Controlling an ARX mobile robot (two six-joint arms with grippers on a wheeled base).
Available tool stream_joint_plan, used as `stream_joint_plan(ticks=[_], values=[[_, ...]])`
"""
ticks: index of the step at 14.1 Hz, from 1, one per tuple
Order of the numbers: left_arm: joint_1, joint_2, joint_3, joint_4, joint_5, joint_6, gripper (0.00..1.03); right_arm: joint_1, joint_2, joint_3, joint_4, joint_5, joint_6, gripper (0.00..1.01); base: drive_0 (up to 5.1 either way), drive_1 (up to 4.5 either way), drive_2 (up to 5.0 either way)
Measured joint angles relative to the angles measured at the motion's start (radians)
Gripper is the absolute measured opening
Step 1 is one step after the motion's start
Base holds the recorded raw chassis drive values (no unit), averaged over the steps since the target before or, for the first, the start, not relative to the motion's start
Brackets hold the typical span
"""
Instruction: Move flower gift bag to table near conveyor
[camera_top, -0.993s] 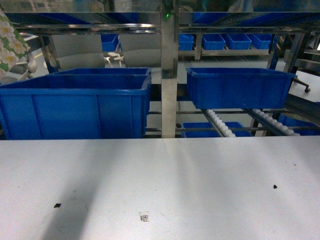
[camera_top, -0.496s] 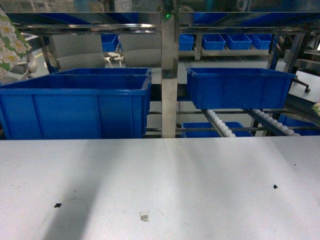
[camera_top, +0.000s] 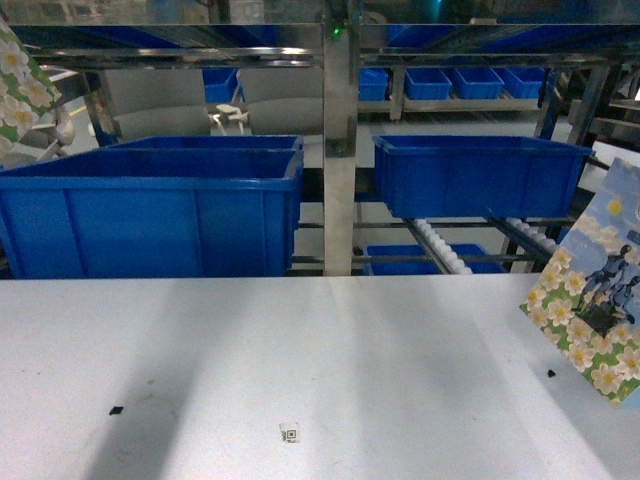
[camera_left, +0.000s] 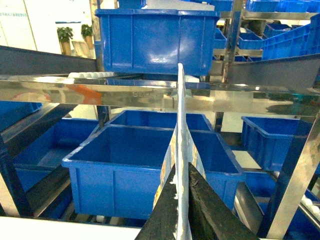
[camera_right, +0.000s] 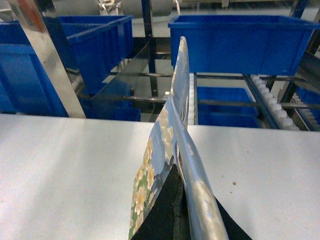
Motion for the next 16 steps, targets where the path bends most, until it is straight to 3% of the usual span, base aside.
stream_joint_plan(ticks=[9, 10, 13, 16], values=[[0.0, 0.0, 0.0, 0.0, 0.0, 0.0, 0.03, 0.002, 0.172, 0.011, 0.011, -0.008, -0.018, 0.02, 0.0, 0.0, 0.0], [0.0, 0.0, 0.0, 0.0, 0.0, 0.0, 0.03, 0.004, 0.17, 0.0, 0.019, -0.005, -0.025, 0.09, 0.0, 0.0, 0.0], [0.0, 0.0, 0.0, 0.0, 0.0, 0.0, 0.03, -0.002, 0.104, -0.034, 0.007, -0.03, -0.03, 0.46, 0.0, 0.0, 0.0], [0.0, 0.0, 0.0, 0.0, 0.0, 0.0, 0.03, -0.023, -0.019, -0.077, 0.019, 0.006, -0.042, 0.83, 0.0, 0.0, 0.0]])
